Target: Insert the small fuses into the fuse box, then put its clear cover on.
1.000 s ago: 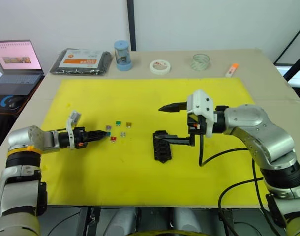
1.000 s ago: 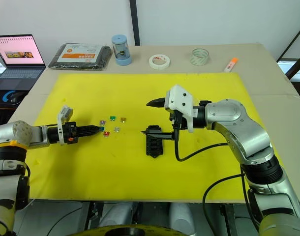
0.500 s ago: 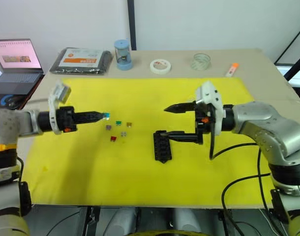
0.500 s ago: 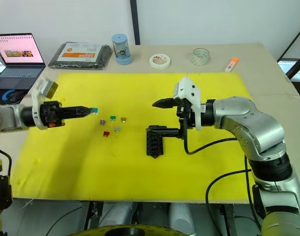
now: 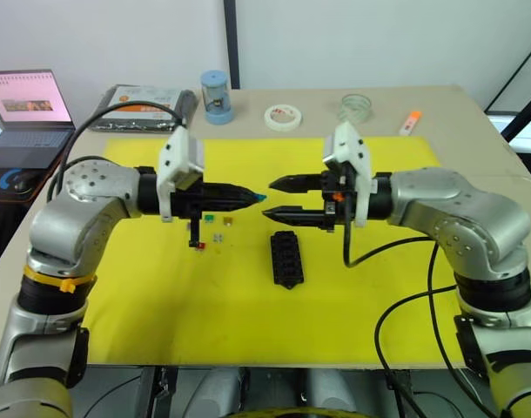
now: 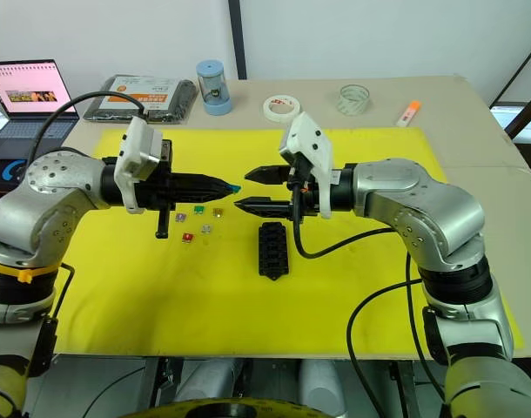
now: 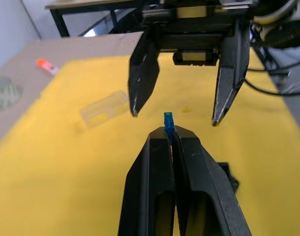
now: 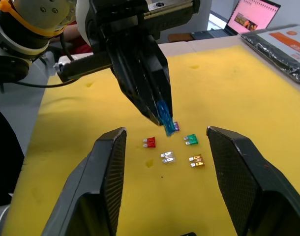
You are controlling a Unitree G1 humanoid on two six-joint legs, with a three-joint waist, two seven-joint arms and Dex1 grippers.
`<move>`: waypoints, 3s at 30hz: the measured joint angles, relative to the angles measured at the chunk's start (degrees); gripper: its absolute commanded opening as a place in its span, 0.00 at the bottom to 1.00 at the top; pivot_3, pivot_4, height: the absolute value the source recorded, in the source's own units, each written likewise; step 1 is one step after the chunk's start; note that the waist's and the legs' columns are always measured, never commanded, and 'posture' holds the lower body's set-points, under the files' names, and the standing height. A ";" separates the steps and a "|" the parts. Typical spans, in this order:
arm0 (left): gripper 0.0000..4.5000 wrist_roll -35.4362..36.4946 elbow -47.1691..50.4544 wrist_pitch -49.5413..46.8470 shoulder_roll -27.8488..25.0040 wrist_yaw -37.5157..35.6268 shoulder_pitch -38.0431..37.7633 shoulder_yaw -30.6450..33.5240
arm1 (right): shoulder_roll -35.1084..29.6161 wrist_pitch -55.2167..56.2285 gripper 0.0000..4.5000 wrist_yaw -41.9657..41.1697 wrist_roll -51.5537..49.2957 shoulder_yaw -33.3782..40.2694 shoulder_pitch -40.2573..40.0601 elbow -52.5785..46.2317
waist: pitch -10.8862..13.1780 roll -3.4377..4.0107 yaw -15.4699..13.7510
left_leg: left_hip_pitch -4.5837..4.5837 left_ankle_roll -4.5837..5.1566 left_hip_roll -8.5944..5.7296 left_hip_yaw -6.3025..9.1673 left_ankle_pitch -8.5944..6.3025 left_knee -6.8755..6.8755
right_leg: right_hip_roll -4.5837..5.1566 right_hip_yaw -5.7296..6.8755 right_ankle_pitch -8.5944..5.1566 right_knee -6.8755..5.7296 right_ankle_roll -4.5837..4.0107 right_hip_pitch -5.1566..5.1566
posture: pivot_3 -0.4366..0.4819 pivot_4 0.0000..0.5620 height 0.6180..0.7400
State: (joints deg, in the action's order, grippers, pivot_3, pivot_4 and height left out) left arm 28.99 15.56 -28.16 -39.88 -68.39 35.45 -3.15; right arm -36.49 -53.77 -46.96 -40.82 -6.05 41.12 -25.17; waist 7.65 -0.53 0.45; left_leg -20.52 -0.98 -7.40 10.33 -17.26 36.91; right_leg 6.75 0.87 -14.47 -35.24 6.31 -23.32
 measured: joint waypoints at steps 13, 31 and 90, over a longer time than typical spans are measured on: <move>0.00 -1.17 -2.20 5.98 1.23 -2.44 0.11 -0.70 | -0.68 1.92 0.33 -1.41 2.41 -1.01 0.16 0.02 | 0.00 0.00 0.10 | 0.01 0.01 0.01 0.00 0.00 0.00 | -0.04 0.00 0.00 -0.01 0.01 0.00 | 0.48 0.27 1.00; 0.00 -1.12 -2.53 6.03 1.43 -3.68 0.26 -0.79 | -1.83 2.47 0.00 -3.60 2.84 -1.82 -0.58 0.01 | 0.00 0.00 0.09 | 0.01 0.01 0.01 0.01 0.00 0.00 | -0.05 0.00 0.00 -0.01 0.01 0.00 | 0.48 0.27 1.00; 0.00 -1.02 -2.40 5.06 1.05 -3.71 0.48 -2.27 | -2.27 1.95 0.37 -4.32 0.21 0.01 -0.68 0.05 | 0.01 -0.01 0.07 | 0.01 0.01 0.01 0.01 -0.01 0.00 | -0.05 0.00 0.00 0.00 0.01 0.00 | 0.48 0.27 1.00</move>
State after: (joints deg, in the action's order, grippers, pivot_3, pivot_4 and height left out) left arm 27.97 13.16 -23.10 -38.83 -72.10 35.93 -5.43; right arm -38.76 -51.82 -51.28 -40.60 -6.05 40.43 -25.11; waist 7.66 -0.54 0.52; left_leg -20.51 -0.97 -7.38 10.34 -17.27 36.91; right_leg 6.70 0.87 -14.46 -35.24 6.32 -23.32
